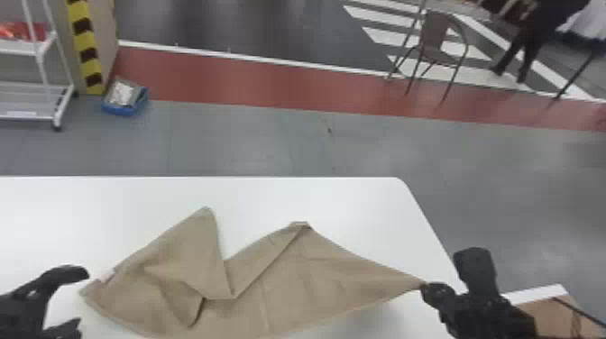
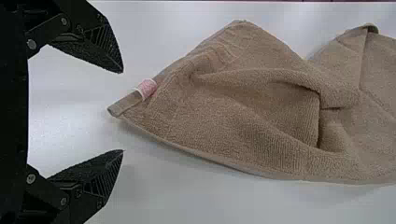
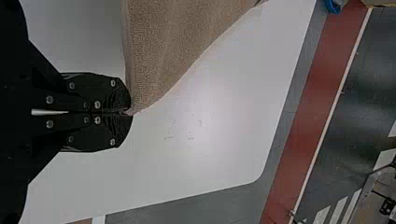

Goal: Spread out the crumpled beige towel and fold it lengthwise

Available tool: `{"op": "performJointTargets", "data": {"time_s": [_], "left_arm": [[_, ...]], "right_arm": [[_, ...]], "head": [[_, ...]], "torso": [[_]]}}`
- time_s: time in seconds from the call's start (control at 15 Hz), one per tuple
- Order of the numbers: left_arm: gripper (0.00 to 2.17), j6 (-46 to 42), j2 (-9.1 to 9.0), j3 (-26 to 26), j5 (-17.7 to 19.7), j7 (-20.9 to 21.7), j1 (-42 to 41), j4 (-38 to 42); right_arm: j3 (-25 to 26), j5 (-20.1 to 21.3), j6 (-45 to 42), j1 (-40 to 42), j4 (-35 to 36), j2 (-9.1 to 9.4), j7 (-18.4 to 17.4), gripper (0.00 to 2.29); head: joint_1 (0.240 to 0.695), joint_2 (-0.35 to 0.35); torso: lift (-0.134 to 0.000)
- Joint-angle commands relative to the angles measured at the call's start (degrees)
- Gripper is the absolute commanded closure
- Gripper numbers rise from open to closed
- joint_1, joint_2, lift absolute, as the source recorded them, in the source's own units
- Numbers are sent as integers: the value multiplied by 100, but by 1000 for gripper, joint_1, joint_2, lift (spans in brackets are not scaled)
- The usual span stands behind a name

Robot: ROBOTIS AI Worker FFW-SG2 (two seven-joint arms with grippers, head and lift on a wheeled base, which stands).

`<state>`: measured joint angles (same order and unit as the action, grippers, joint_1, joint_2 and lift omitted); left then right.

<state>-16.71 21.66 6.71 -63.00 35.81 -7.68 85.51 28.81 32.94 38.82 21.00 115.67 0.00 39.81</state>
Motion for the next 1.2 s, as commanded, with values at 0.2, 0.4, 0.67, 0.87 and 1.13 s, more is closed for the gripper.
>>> {"op": "performJointTargets", "data": {"time_s": [0.2, 0.4, 0.67, 0.87, 1.13], "left_arm": [[329, 226, -48, 340, -379, -4, 188, -26], [329, 419, -65, 454, -643, 14, 372, -237], [333, 454, -83, 463, -687, 163, 495, -404], [458, 437, -109, 489, -705, 339, 513, -404], [731, 419, -101, 525, -705, 480, 504, -369]], "right_arm": [[46, -69, 17, 0, 0, 5, 1, 1993], [143, -157, -36, 0, -18, 5, 9, 1993], [222, -236, -71, -44, -123, 5, 9, 1993], [231, -236, -89, -132, -202, 5, 9, 1993], [239, -236, -89, -246, -325, 5, 9, 1993]], "head": [[695, -347], [695, -350], [695, -345], [695, -340], [695, -348]], "torso": [[0], [0], [0], [0], [0]]}}
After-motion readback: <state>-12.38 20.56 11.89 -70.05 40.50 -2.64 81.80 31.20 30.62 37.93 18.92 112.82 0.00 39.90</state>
